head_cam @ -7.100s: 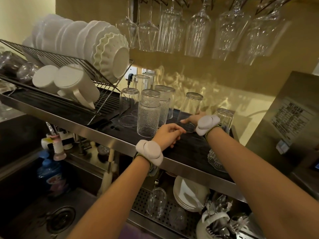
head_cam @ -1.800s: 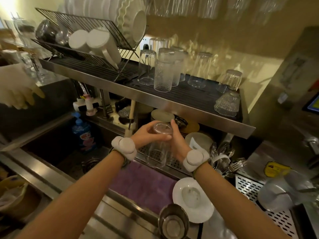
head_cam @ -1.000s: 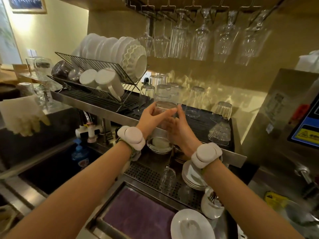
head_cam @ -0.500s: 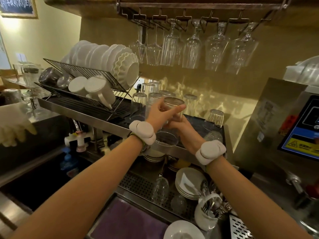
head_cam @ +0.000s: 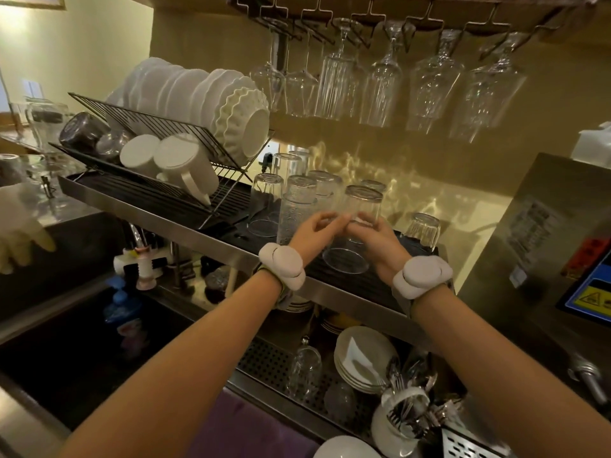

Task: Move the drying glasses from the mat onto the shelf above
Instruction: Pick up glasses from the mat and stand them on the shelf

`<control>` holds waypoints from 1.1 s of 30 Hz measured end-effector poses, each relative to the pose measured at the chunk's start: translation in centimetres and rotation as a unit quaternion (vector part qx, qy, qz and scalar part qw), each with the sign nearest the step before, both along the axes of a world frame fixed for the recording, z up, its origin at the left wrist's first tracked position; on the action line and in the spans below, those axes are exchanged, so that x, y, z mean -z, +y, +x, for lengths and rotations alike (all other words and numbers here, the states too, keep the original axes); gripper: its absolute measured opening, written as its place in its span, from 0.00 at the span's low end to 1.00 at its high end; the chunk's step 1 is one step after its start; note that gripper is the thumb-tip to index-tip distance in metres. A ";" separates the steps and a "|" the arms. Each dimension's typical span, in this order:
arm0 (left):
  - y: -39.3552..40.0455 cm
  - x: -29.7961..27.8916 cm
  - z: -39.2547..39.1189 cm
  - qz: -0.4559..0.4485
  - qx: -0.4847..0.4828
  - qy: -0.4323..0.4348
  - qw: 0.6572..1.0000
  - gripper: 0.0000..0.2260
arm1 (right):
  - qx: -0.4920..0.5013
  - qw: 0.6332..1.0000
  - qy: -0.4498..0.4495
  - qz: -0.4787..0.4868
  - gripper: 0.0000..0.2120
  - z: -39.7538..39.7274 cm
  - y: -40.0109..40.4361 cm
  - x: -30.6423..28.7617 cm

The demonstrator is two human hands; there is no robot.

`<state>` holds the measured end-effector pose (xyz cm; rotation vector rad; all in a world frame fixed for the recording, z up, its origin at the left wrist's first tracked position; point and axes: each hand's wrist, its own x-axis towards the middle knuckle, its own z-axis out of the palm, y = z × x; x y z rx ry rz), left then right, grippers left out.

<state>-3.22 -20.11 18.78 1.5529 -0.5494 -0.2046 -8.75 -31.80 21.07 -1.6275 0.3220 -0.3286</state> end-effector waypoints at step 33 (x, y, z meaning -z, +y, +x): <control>-2.8 3.2 4.1 0.077 0.093 0.040 0.992 0.34 | 0.072 0.990 0.089 -0.077 0.42 7.6 -4.6 1.5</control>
